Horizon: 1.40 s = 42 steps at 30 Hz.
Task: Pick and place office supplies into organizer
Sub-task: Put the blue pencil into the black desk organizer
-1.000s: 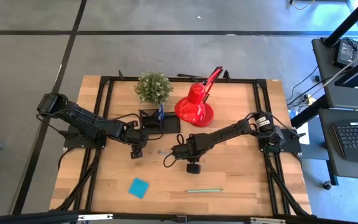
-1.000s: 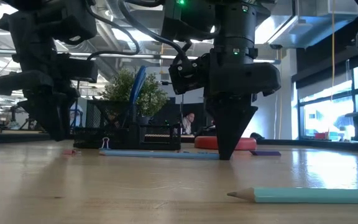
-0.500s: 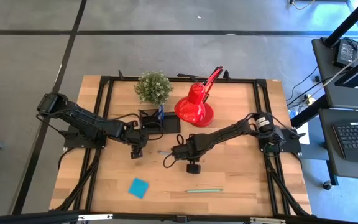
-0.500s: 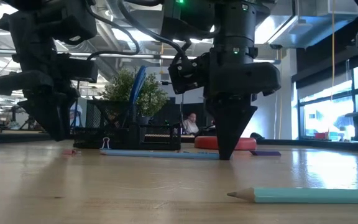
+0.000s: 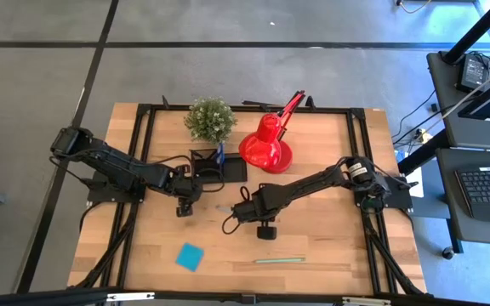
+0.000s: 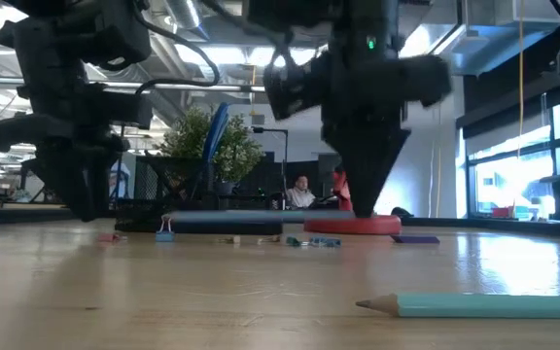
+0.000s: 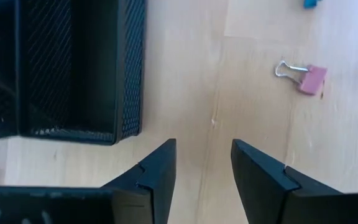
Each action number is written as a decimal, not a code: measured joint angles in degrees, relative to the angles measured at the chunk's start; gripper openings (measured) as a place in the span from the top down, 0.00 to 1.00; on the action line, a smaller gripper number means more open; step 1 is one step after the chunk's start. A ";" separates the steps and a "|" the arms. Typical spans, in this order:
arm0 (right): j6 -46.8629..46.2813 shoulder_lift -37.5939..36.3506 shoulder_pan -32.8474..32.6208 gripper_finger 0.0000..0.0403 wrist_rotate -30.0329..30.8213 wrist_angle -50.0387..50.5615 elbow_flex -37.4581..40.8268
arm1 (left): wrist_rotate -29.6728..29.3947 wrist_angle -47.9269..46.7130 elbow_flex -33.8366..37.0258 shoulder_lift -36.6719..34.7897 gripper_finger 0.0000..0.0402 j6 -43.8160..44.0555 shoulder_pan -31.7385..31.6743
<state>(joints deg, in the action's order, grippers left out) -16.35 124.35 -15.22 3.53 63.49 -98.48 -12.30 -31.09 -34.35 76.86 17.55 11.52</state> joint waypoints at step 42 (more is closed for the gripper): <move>-16.55 -0.26 1.45 0.94 -0.31 14.77 -17.20 | -32.60 2.46 -11.72 0.00 0.68 -30.19 24.31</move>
<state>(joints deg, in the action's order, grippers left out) -32.91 124.09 -13.77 3.22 78.27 -115.68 -44.90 -28.64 -46.06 76.86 -12.64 35.83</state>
